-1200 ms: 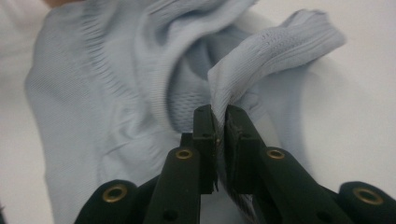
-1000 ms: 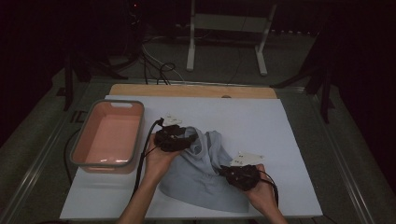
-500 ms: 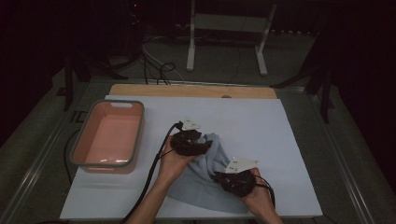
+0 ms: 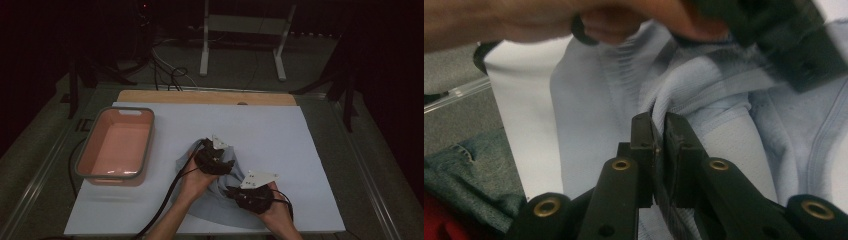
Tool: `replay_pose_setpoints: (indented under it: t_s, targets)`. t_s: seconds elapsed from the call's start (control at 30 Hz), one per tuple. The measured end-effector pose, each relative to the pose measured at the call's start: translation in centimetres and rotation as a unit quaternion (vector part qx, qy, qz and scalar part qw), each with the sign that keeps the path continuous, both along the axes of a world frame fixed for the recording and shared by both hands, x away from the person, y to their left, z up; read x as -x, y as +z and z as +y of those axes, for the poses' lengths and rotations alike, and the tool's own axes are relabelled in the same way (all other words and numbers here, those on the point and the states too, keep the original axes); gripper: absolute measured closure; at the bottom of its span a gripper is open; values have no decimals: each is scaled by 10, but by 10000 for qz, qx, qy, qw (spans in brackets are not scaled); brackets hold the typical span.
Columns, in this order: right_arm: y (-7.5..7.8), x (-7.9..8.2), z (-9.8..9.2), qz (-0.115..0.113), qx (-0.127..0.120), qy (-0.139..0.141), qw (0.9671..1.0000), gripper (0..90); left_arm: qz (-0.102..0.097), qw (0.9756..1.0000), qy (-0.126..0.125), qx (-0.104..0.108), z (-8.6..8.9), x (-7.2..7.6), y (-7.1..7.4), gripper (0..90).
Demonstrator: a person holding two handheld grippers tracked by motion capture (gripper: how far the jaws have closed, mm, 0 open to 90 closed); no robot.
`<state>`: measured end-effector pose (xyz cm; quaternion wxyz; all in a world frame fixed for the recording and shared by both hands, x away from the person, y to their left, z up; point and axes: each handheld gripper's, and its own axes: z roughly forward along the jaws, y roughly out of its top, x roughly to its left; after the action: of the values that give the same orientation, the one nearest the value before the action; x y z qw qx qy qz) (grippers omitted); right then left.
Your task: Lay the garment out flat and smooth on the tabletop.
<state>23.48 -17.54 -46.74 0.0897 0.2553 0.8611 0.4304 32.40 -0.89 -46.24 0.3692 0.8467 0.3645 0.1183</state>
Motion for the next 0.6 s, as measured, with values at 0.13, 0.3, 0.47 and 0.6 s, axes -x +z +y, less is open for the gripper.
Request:
replay_pose_setpoints:
  t_s: [0.13,0.3,0.47,0.6]
  targets:
    - [2,0,-2,-40,-5,6,10000,835,-53,9998,-105,-138,-1,4,-4,642]
    - [4,-3,-6,-26,-47,45,10000,725,80,9997,-215,12,7,7,-3,843]
    - [14,-9,-22,-93,-280,-132,9995,541,55,9996,-129,224,20,11,2,845]
    - [22,-18,-36,-136,-535,-429,9976,509,11,9995,-115,286,27,15,6,844]
